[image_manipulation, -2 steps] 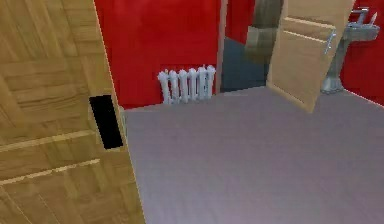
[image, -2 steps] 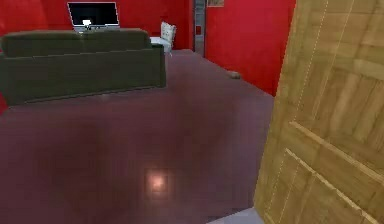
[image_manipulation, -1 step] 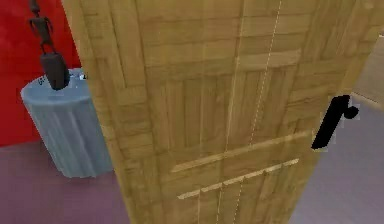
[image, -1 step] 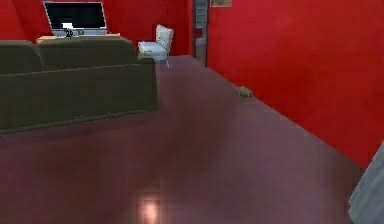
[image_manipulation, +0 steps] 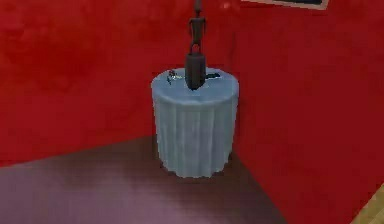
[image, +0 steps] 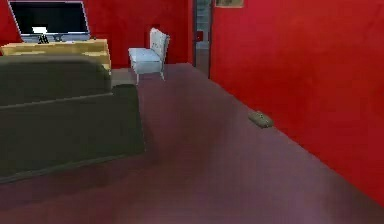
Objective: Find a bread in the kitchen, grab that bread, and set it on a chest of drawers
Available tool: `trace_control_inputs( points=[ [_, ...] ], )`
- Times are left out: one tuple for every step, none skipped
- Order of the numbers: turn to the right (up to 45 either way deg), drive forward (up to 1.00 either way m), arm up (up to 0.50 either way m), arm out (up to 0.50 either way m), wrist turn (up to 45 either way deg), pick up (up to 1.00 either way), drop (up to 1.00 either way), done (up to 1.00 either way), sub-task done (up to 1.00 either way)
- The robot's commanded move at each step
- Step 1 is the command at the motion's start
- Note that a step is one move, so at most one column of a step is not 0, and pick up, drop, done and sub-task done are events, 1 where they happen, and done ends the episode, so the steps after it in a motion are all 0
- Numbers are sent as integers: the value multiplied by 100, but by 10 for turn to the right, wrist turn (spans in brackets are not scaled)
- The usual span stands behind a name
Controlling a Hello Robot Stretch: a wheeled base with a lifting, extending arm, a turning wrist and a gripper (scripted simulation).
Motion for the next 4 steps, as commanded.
trace_control_inputs(
  points=[
    [0, 100, 0, 0, 0, 0, 0, 0, 0],
    [0, 100, 0, 0, 0, 0, 0, 0, 0],
    [0, 100, 0, 0, 0, 0, 0, 0, 0],
    [0, 100, 0, 0, 0, 0, 0, 0, 0]
  ],
)
